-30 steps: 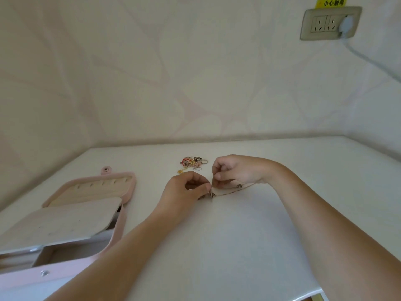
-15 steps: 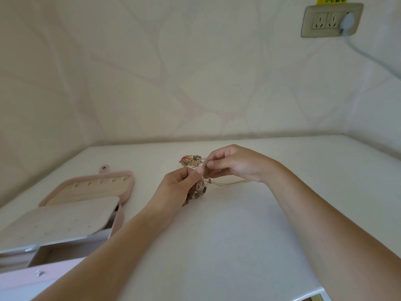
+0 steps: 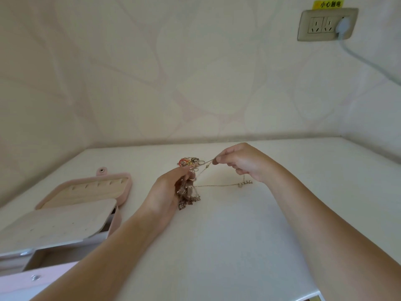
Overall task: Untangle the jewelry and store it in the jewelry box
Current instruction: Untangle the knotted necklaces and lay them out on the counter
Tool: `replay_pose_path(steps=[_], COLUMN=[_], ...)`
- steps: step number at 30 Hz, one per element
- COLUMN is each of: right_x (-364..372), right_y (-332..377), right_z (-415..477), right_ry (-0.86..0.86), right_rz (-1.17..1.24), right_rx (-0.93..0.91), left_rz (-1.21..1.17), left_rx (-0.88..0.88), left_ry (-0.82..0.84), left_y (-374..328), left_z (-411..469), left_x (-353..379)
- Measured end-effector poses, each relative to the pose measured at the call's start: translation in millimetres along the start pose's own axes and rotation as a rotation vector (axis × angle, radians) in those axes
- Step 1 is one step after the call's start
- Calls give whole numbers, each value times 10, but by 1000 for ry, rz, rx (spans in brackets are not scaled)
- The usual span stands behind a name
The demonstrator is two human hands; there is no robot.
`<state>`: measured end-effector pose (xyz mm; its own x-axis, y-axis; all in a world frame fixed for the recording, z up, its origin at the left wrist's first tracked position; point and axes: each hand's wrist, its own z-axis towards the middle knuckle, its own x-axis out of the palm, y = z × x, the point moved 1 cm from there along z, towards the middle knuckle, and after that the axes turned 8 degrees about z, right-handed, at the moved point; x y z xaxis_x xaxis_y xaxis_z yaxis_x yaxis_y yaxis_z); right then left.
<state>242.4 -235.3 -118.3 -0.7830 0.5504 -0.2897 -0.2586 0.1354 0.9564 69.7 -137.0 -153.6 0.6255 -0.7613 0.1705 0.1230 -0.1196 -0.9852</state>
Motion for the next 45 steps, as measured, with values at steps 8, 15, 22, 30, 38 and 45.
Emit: replay_pose_path(steps=[8,15,22,30,38,45], right_x=[-151,-442,-674,-507,-473,-575], right_y=[-92,-181,-215,-91,13,31], right_z=[27,54,34,-156,-202,-181], right_ry=[-52,-253,-281,134,206,80], right_rz=[-88,-288,-434,-451,-356,-209], right_rx=[104,188,386,327,159,166], left_rz=[-43,-45,35,52,685,618], left_rx=[-48,-28,20,-41,-15,-3], left_ry=[-20,-141,-210,-90,-182,-274], left_y=[-15,-37,10,-9,2,5], left_z=[-13,-19,-45,-20,-34,-37], left_x=[-22,-56,10,-17,-56,-92])
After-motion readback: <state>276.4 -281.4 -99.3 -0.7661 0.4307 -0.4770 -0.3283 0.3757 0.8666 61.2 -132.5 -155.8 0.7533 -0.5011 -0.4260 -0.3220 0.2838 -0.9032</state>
